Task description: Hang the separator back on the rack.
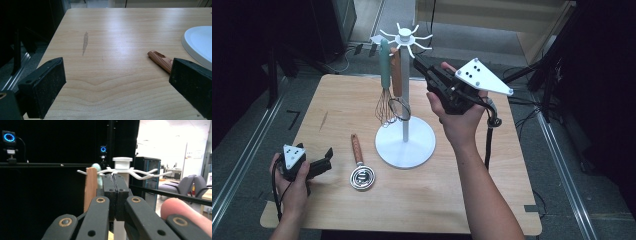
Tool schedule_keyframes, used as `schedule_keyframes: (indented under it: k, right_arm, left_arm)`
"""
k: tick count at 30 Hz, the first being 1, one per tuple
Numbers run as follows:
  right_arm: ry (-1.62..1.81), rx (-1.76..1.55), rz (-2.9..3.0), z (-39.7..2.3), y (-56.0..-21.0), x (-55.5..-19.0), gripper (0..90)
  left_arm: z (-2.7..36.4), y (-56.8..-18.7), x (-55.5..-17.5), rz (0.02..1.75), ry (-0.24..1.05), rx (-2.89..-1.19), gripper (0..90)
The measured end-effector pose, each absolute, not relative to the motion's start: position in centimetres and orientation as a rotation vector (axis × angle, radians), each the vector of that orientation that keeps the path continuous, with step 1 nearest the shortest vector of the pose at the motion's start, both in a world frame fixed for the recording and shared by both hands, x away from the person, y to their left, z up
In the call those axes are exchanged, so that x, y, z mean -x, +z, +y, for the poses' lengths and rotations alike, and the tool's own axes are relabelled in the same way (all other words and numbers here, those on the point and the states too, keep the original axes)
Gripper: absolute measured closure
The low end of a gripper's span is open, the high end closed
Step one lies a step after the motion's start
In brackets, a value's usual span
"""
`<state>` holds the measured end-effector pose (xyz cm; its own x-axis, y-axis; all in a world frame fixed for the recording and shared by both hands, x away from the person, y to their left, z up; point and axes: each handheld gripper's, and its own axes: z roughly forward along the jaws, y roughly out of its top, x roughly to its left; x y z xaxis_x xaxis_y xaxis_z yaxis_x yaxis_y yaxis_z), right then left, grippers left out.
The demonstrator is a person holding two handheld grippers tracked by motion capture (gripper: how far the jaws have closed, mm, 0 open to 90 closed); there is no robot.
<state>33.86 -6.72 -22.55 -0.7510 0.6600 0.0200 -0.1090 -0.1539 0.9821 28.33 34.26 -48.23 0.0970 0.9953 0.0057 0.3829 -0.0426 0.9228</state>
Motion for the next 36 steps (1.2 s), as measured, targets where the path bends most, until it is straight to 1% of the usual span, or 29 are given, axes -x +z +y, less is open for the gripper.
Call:
schedule_keyframes:
  k: [27, 31, 36]
  right_arm:
    - [1.968, -0.541, 1.661, -3.3, -22.1, -33.1, 90.0]
    - [1.952, -0.541, 1.659, -3.5, -22.4, -32.9, 90.0]
    - [1.95, -0.592, 1.643, -4.6, -22.9, -33.3, 90.0]
  left_arm:
    - [34.3, -48.2, -28.3, 1.404, 0.938, -1.557, 1.3]
    - [34.3, -48.2, -28.3, 1.401, 0.938, -1.553, 1.3]
    - [34.3, -48.2, -28.3, 1.402, 0.936, -1.558, 1.3]
